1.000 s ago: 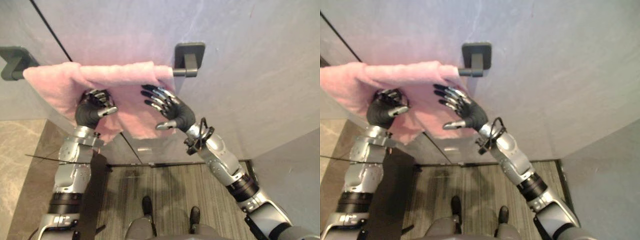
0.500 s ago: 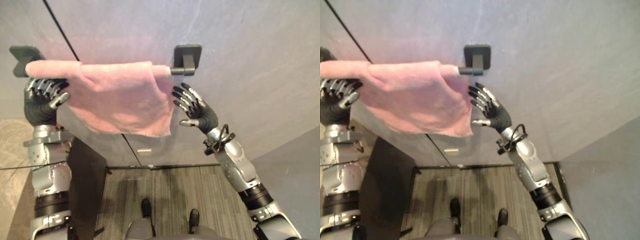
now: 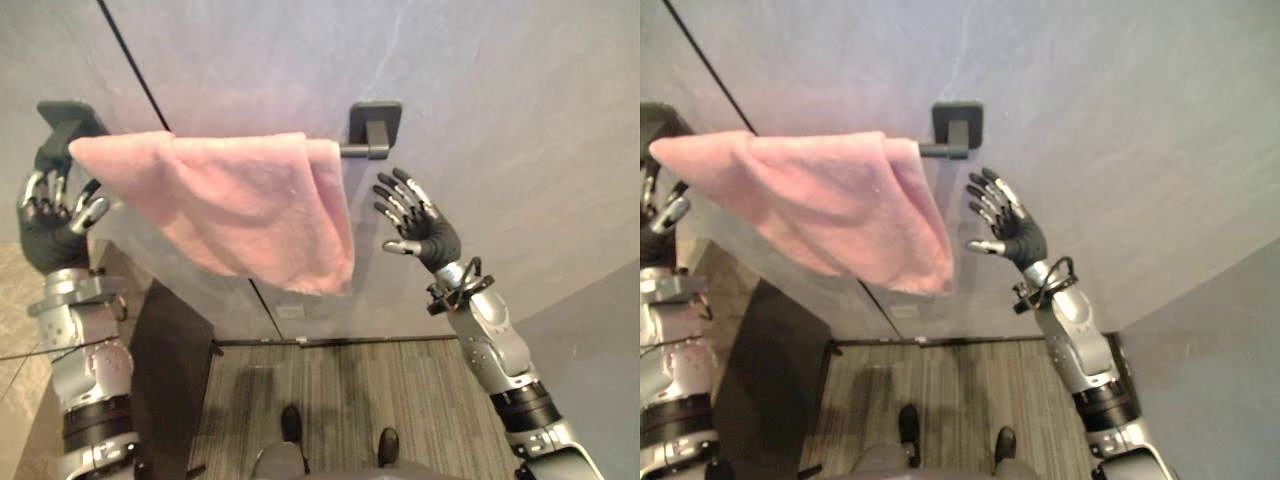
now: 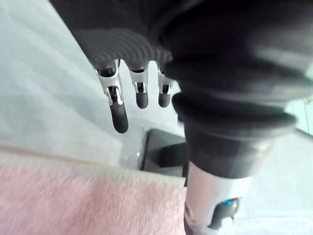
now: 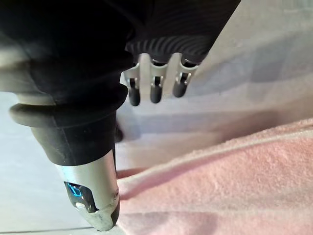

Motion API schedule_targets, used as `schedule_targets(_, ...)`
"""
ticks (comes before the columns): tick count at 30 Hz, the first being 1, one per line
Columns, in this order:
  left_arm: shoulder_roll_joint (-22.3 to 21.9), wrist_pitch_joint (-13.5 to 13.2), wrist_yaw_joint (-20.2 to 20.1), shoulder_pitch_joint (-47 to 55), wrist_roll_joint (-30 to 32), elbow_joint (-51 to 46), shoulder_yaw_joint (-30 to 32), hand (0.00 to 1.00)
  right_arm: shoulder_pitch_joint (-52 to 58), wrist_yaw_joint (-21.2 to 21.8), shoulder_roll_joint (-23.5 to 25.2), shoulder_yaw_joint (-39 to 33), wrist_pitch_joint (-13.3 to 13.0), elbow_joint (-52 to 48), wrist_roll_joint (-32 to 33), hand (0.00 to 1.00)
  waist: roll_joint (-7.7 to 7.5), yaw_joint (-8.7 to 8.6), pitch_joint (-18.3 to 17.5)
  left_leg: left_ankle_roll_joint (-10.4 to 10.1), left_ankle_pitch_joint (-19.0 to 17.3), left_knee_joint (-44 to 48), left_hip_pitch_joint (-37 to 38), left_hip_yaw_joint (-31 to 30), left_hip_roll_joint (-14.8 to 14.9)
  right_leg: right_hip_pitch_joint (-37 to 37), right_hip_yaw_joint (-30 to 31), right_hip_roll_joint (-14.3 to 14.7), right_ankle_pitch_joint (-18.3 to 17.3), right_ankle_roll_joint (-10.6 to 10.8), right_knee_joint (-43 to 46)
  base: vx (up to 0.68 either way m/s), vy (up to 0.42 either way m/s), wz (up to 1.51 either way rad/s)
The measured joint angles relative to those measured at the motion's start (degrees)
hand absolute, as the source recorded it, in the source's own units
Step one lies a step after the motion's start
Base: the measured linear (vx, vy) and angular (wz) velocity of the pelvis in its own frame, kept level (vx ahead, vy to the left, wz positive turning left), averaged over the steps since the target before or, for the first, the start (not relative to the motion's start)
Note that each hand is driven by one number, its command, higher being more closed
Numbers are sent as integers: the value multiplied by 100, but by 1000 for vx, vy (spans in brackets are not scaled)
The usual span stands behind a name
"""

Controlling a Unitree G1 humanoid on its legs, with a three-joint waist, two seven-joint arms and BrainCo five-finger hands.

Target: Organize washtable

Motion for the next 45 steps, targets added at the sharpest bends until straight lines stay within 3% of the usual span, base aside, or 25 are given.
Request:
schedule_targets(9,-17,-153,6,683,-12,-21,930,0,509,-258,-234,-1211,-23,-2,-200,0,87,13,-338,-32,-26,-2,15,-170,-24,130,-172,-28,-47,-33,-31,-8,10,11)
schedule_targets(15,-134,-271,273,1081,119,-323,1635,0,878,-703,-246,-2767,-167,-11,-346,0,150,5,-518,-34,-28,-1,51,-254,-51,263,-285,-53,-47,-32,-105,10,8,10)
schedule_targets(18,-675,-338,662,1448,847,-839,1750,0,1143,-1157,-226,-3750,-261,-6,-658,0,237,-14,-628,-17,-39,-1,76,-261,-105,294,-301,-107,-59,-14,-102,15,15,3)
schedule_targets(21,-1278,-393,758,1693,1191,-1018,1680,0,1329,-1563,30,-4449,-352,82,-733,0,318,-64,-687,-14,-41,-2,117,-263,-119,324,-297,-122,-60,-12,-99,6,11,-1)
schedule_targets(23,-1674,-393,788,1915,1258,-1017,1601,0,1442,-1788,296,-4793,-439,270,-869,0,349,-168,-708,-14,-41,-2,160,-274,-117,378,-310,-121,-67,-3,-105,0,1,2)
schedule_targets(26,-2239,-383,861,2211,1238,-1009,1212,0,1756,-2145,679,-5168,-461,584,-906,0,359,-189,-749,-15,-42,-2,174,-267,-114,393,-337,-127,-109,58,-99,-1,1,1)
schedule_targets(30,-2829,-328,864,2613,1233,-944,535,0,2193,-2610,1369,-5339,-461,728,-1105,0,360,-187,-749,6,-56,-2,199,-191,-93,396,-421,-147,-114,66,-49,-1,3,-2)
schedule_targets(32,-2887,-234,873,2703,1130,-729,259,0,2354,-2814,1836,-5310,-468,781,-1075,0,326,-173,-727,15,-68,-2,279,-122,-71,400,-423,-180,-156,106,66,3,9,-8)
schedule_targets(36,-2927,-207,976,2728,1114,-85,51,0,2431,-2977,2189,-5277,-521,1537,-736,0,336,-153,-727,17,-85,-2,364,26,-67,399,-445,-213,-203,169,199,-5,6,-6)
schedule_targets(40,-2931,-101,1124,2704,1019,1086,6,0,2422,-2938,2376,-5156,-529,3034,40,0,329,-136,-718,-12,-113,-4,364,118,-81,397,-535,-270,-204,170,210,-2,19,0)
schedule_targets(42,-2925,-92,1318,2640,1147,1933,-26,0,2489,-2921,2427,-4926,-512,3839,16,0,240,-130,-717,-155,-228,44,422,450,-95,407,-578,-436,-206,168,185,18,63,-2)
schedule_targets(45,-2944,-65,1549,2430,1349,3412,-38,0,2646,-2864,2402,-4454,-408,4747,-367,0,231,-59,-672,-104,-270,-2,435,457,-124,501,-610,-434,-221,179,205,1,5,5)
